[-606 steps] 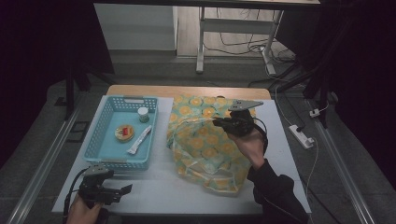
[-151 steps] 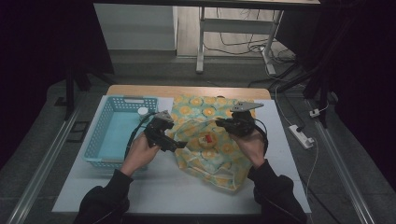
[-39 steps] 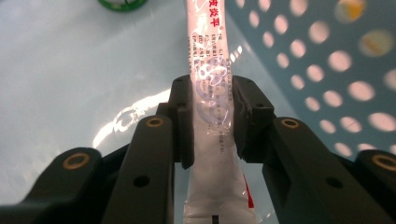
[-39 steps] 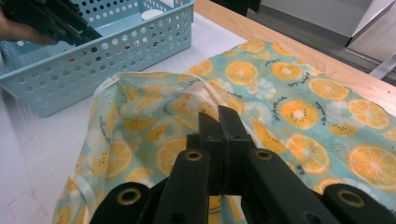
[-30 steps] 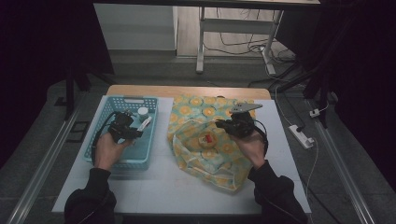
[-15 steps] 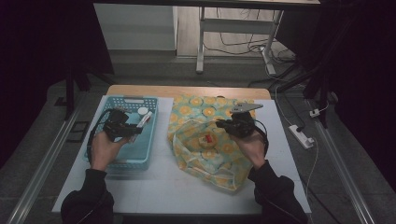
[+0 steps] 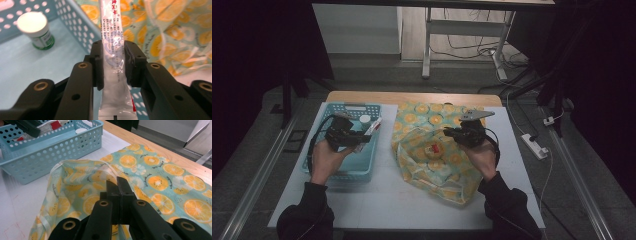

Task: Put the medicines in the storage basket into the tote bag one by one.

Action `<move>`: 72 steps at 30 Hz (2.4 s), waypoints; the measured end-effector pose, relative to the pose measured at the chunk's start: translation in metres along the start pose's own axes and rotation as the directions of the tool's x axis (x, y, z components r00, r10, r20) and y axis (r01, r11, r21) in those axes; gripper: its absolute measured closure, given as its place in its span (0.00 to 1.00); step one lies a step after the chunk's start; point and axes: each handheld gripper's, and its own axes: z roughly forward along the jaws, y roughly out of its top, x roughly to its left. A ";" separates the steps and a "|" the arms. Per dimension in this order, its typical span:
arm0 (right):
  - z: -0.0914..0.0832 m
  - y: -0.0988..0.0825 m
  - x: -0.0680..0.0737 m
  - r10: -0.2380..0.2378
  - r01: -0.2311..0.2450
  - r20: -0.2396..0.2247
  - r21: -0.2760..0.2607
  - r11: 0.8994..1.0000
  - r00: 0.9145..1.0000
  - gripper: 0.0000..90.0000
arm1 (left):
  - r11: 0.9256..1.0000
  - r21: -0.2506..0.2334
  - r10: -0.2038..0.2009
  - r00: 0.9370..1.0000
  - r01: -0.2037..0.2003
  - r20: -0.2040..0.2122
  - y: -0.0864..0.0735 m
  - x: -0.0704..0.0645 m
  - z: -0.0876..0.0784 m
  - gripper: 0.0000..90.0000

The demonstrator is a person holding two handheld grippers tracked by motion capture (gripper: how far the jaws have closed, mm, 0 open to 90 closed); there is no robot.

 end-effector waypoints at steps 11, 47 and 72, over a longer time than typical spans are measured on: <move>0.000 0.000 0.000 -0.001 0.001 -0.001 -0.001 1.000 1.000 1.00 | 0.997 -0.015 0.075 0.996 -0.074 0.057 0.012 -0.028 0.000 0.79; -0.003 0.003 0.000 0.003 -0.003 0.005 -0.020 1.000 1.000 1.00 | 0.970 0.041 0.224 0.945 -0.241 0.238 0.039 -0.101 0.052 0.79; -0.005 0.005 0.002 -0.002 0.002 -0.002 -0.030 1.000 1.000 1.00 | 0.958 0.089 0.242 0.935 -0.273 0.260 0.067 -0.124 0.109 0.79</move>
